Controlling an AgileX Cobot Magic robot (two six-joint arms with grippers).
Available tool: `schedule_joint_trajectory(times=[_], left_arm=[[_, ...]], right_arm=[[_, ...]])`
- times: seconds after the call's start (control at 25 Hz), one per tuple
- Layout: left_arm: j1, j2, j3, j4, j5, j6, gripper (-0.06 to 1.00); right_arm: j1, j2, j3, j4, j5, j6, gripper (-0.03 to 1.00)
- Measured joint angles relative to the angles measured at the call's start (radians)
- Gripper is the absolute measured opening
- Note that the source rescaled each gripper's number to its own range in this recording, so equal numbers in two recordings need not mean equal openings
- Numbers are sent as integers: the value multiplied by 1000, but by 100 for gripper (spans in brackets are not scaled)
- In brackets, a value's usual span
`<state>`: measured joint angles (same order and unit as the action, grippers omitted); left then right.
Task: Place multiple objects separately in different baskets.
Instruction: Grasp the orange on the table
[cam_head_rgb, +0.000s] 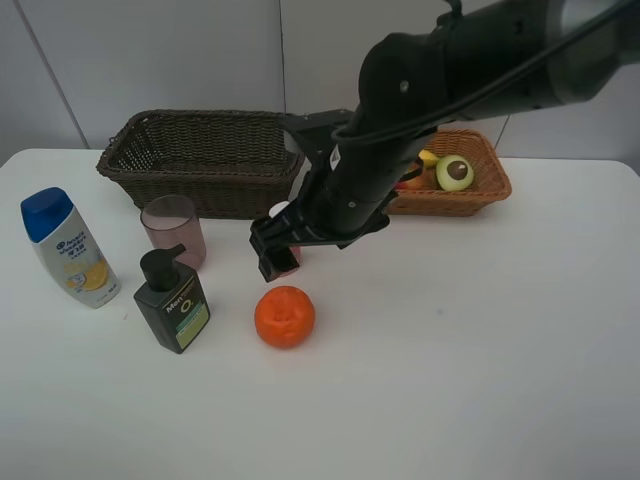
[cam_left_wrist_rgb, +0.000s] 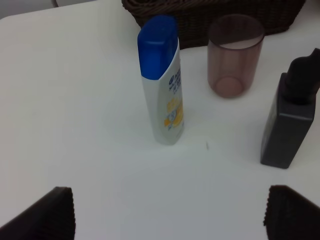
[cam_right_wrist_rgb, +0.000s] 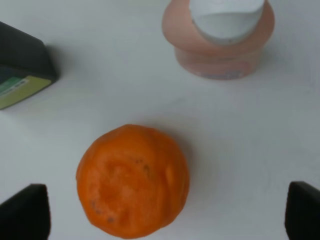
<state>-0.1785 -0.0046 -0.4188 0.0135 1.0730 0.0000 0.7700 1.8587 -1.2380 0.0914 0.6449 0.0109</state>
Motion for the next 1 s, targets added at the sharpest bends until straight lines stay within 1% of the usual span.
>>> schedule_joint_trajectory(times=[0.36,1.0], left_arm=[[0,0,0,0,0,0,100],[0,0,0,0,0,0,100]], right_arm=[[32,79,1,18,-43,1,100],[33,156,1,42,-92,1,100]])
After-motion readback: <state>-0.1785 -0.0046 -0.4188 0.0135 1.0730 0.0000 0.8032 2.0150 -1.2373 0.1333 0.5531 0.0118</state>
